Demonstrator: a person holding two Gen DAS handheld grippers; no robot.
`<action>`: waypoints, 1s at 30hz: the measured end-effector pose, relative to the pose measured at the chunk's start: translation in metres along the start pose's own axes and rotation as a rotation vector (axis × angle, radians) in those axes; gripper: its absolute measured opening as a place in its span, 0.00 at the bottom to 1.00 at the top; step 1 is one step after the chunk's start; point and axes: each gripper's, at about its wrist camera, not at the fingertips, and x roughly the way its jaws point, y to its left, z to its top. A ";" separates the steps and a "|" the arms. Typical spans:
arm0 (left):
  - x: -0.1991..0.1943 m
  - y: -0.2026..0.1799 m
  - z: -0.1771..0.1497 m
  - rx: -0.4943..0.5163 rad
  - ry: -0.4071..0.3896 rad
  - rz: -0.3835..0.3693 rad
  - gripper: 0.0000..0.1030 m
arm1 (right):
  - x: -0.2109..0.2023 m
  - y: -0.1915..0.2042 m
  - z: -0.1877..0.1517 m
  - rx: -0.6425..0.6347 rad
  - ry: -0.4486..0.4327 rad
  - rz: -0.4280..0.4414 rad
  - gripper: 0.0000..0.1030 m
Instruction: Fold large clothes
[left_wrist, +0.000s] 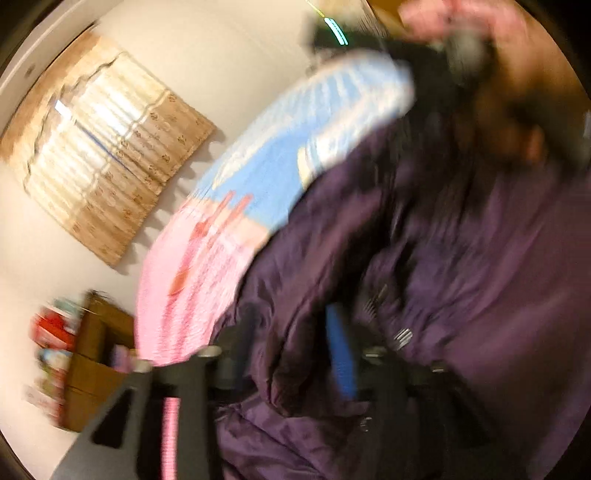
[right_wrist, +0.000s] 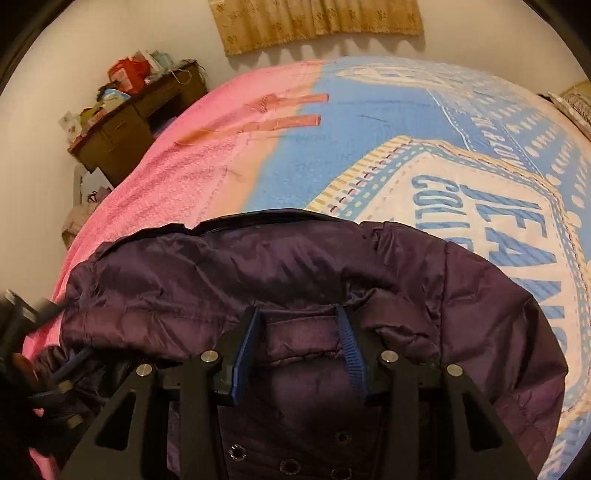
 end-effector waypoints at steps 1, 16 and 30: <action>-0.011 0.006 0.006 -0.053 -0.039 -0.001 0.77 | 0.001 0.000 -0.001 0.001 0.000 0.002 0.44; 0.085 0.041 -0.016 -0.749 0.287 0.017 0.92 | 0.013 -0.013 -0.006 0.019 -0.023 0.053 0.45; 0.108 0.042 -0.035 -0.843 0.290 -0.022 0.99 | 0.023 0.001 -0.006 -0.033 -0.026 -0.031 0.45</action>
